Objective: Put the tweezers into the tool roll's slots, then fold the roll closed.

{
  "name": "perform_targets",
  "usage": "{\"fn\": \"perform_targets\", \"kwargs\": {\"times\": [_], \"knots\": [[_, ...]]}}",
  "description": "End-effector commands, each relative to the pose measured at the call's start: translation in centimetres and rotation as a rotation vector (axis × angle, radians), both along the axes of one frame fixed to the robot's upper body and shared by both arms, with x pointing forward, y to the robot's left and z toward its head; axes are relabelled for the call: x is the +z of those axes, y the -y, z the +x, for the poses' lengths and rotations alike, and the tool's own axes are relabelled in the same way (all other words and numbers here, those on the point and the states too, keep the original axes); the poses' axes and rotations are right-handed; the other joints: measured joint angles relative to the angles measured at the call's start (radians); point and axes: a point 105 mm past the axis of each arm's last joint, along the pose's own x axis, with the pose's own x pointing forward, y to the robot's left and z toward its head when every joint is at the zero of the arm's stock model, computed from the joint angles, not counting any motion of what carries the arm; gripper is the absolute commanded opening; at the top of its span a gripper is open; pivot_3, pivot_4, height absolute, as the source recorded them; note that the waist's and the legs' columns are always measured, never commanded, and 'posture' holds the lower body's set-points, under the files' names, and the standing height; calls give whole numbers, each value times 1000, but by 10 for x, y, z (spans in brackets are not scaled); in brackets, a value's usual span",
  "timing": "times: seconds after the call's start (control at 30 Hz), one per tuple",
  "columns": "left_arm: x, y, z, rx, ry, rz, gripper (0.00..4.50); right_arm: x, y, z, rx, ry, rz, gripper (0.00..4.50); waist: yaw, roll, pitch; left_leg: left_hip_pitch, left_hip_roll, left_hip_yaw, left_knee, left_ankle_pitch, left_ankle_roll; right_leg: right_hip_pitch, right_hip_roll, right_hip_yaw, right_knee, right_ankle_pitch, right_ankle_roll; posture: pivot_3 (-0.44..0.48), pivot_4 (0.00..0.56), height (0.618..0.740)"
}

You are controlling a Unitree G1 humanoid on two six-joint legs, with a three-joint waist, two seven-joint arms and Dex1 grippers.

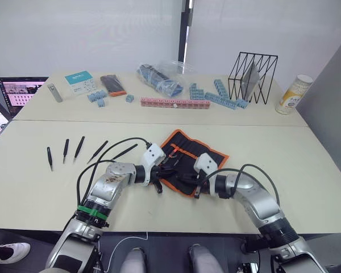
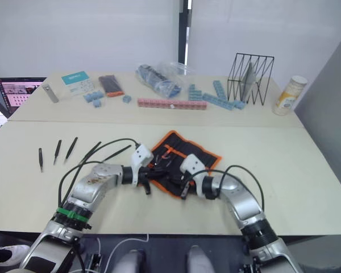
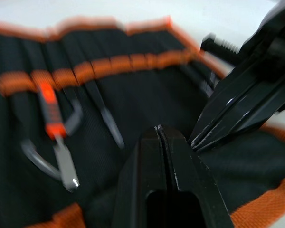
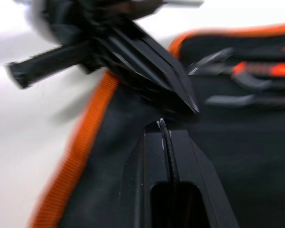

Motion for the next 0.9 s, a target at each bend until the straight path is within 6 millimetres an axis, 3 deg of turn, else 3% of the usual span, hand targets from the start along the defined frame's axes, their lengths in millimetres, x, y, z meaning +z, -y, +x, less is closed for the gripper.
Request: {"fn": "perform_targets", "kwargs": {"times": [0.03,0.13,0.3,0.4,0.6,0.77,0.9], "knots": [[-20,-8,-2,9,-6,107,15,-9,0,-9,59,37,-76,0,0,0,0,0,0,0,0,0,0,0,0,0,0,0,0,0,150,740],[-28,-15,0,39,-3,128,15,-28,8,-16,66,-6,-131,0,0,-1,-4,4,0,0,0,0,0,4,0,0,0,0,0,0,150,740],[-31,-18,-2,28,38,118,15,-40,19,-19,43,-58,-163,0,-3,-3,-9,18,0,0,-3,-1,-1,17,0,0,-3,-7,-11,0,150,740],[-33,-31,2,88,31,119,15,-53,32,-15,-16,-80,-242,0,-2,-3,-13,20,0,0,-4,-3,-5,19,0,0,-4,-8,-12,0,150,740],[-21,-67,7,214,32,79,15,-57,38,-21,1,-106,-268,0,-5,-3,-16,24,1,1,-4,-4,-7,20,0,0,-5,-8,-13,0,150,740],[2,-76,11,257,86,77,15,-58,40,-22,3,-123,-274,0,0,-3,-16,25,1,1,-3,-5,-8,19,-1,0,-6,-9,-14,0,150,740],[30,-73,15,290,128,-31,15,-54,37,-23,19,-122,-262,0,2,-3,-16,23,1,1,-3,-5,-9,18,-2,0,-14,-9,-13,0,150,740]]}}
